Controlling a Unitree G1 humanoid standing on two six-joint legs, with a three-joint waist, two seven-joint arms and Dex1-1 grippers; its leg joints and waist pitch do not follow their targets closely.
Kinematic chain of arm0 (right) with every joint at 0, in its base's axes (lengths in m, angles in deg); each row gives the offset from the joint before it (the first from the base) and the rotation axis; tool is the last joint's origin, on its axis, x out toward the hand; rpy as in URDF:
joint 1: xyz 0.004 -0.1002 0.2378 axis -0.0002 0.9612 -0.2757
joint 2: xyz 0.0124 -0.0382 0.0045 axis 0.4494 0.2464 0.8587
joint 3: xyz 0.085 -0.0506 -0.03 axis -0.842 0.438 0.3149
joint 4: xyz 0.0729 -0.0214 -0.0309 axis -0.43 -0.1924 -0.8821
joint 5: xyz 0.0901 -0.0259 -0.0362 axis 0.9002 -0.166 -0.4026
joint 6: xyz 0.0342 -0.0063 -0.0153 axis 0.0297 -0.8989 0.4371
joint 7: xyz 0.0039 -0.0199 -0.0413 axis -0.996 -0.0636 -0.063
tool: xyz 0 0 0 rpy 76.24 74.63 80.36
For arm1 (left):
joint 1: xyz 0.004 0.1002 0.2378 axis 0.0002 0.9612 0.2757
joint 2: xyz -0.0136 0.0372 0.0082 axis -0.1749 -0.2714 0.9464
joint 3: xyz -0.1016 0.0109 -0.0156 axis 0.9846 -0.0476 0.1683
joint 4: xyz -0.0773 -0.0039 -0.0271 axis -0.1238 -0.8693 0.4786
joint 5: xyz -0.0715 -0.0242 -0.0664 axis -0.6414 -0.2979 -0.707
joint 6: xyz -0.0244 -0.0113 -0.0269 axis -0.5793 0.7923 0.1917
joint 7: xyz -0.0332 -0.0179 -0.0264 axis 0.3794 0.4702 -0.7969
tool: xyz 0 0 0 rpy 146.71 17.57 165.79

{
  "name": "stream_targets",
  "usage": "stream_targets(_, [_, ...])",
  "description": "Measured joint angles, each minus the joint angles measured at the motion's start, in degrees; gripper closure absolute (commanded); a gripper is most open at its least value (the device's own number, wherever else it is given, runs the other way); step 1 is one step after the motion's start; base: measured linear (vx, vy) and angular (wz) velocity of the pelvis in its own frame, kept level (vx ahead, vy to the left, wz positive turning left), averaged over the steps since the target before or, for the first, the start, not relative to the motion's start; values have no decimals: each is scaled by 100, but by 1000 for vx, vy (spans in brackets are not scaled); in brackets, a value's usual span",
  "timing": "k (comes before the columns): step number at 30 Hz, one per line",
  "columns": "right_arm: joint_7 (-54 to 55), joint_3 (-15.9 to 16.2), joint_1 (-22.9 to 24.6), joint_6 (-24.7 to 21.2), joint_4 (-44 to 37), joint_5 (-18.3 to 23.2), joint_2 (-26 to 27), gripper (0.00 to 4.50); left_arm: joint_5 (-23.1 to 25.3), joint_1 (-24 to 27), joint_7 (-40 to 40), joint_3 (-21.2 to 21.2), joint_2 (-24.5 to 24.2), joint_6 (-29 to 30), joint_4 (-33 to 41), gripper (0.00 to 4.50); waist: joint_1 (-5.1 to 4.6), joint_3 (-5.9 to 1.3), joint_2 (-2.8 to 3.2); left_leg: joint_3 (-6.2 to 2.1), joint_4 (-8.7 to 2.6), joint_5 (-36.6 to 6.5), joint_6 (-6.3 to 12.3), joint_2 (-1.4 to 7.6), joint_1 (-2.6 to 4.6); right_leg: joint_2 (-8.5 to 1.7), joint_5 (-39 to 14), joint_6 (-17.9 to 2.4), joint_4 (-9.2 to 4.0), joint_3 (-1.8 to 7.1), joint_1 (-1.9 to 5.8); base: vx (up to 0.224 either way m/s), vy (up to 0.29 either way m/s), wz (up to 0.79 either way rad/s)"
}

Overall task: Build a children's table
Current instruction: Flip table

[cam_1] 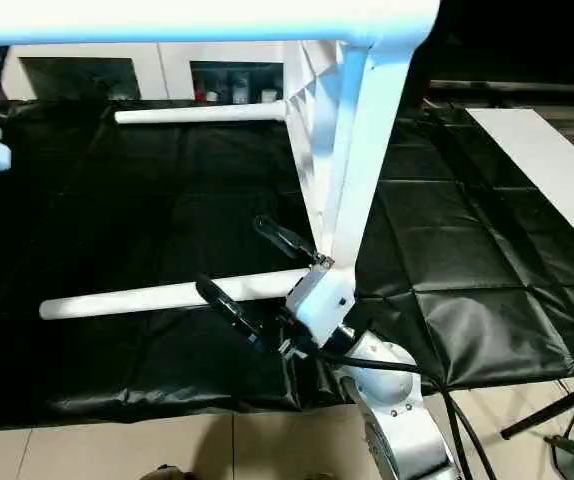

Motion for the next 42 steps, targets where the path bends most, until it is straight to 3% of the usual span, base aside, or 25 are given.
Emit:
stream_targets(5, [-3, -4, 0, 0, -2, 11, -1, 0, -168, -29, -35, -1, -2, 59, -10, 117, -1, 0, 0, -3, 0, 0, 0, 0, 0, 2, 0, 0, 0, 1, -1, 0, 0, 0])
stream_targets(7, [-3, -4, 0, 0, -2, 11, -1, 0, -232, -29, -52, -1, -2, 62, -6, 155, 3, 0, 0, -5, 0, 0, 0, 0, 0, 4, 0, 0, 0, 0, -1, 0, 0, 0])
stream_targets(19, [8, -3, 1, 3, -3, -43, -7, 0, -445, 19, -263, -1, -60, 233, 50, 239, 15, 2, 5, -10, -1, 0, 0, 0, 10, 7, 0, 1, 2, 2, 3, 0, 0, 0])
stream_targets(30, [8, 0, 1, 16, -3, -70, -18, 0, -536, 68, -531, 2, -61, 598, 197, 264, 64, 0, 55, -11, -6, 0, 0, 0, 10, 8, 0, 1, 5, 4, 2, 0, 0, 0])
stream_targets(36, [-55, 57, 80, -78, 0, -70, -111, 0, -795, 55, -987, 30, 178, 1413, 463, 265, 157, 2, 109, -9, -8, 0, -1, -2, 10, 8, 0, 0, 5, 7, 0, 0, 0, 0])
stream_targets(42, [-80, 103, 106, -103, 32, -76, -142, 0, -1060, -28, -1153, 130, 503, 2103, 616, 265, 190, 17, 173, -8, -13, 1, -1, -4, -12, 7, 1, -1, 11, 7, -19, 0, 0, 0])
